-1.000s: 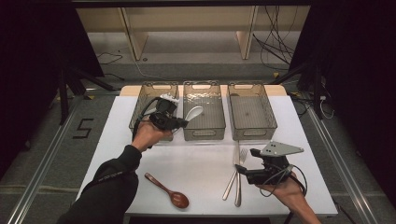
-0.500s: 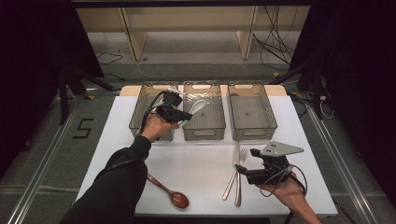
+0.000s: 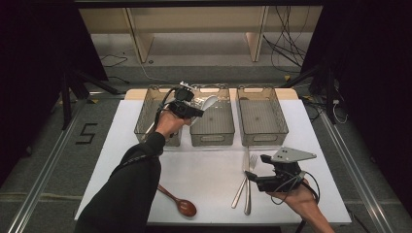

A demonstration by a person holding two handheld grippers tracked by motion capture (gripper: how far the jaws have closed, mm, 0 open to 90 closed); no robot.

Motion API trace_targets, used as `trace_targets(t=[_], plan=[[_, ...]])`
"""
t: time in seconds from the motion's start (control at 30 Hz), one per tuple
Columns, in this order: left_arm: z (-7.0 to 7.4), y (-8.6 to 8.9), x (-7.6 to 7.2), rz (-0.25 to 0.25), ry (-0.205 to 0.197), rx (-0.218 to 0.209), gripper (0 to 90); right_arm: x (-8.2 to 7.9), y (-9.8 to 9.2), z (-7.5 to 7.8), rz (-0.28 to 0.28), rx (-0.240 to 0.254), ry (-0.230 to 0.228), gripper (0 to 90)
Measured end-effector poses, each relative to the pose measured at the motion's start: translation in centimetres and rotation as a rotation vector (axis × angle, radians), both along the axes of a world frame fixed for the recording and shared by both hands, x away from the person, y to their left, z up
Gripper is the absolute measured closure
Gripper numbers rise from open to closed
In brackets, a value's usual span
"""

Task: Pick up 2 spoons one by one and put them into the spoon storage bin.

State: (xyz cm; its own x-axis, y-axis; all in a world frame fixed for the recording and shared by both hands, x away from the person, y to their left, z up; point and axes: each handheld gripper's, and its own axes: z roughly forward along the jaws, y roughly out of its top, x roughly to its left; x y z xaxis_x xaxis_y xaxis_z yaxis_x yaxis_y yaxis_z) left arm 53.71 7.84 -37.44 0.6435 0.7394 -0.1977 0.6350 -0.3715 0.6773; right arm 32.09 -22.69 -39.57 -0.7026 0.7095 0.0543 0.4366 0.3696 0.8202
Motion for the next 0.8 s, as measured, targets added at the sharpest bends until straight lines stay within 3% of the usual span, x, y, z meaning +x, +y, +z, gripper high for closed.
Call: trace_targets(t=[0.8], plan=[[-1.7, -1.8, 1.0, 0.021, 0.029, 0.003, 84.7, 0.0, 0.0, 0.0, 0.006, -0.002, -0.001, 24.0]])
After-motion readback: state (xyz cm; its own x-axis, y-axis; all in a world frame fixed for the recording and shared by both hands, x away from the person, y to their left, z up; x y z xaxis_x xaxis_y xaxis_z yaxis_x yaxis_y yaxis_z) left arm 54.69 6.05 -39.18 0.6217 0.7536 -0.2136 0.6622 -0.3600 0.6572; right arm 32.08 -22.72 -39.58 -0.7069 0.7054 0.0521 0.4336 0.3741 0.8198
